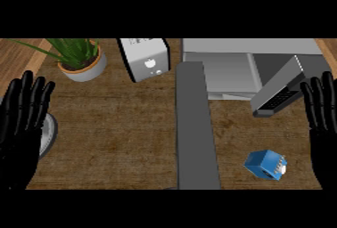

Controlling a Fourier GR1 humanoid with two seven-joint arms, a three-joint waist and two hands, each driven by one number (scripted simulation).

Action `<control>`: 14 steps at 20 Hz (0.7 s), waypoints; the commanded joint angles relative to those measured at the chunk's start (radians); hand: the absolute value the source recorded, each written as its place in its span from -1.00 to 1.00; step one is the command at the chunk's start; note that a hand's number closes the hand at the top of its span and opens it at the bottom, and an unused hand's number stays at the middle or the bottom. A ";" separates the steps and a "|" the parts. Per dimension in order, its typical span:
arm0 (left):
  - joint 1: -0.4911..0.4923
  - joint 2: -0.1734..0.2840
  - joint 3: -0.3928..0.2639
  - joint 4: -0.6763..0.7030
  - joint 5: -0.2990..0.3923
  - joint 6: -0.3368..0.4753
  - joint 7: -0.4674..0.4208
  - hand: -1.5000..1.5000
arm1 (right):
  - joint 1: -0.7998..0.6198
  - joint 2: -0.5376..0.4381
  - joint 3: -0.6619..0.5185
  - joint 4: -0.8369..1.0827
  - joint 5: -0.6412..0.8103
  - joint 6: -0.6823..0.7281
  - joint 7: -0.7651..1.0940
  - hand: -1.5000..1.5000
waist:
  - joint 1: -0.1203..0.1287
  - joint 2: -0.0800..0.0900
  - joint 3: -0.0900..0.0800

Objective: Pick up the milk, place it into the microwave and close the microwave

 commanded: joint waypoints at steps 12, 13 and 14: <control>0.067 -0.061 0.073 0.041 0.172 -0.001 0.087 -1.00 | 0.113 0.078 0.585 -0.074 0.334 -0.524 0.086 -1.00 | -0.015 -0.006 0.006; 0.061 -0.053 0.089 0.066 0.187 -0.023 0.045 -1.00 | 0.086 0.078 0.673 -0.075 0.398 -0.593 0.138 -1.00 | -0.015 -0.006 0.005; 0.154 -0.048 0.086 0.024 0.187 -0.054 0.019 -1.00 | 0.046 0.078 0.593 -0.079 0.334 -0.551 0.154 -1.00 | -0.012 -0.006 0.006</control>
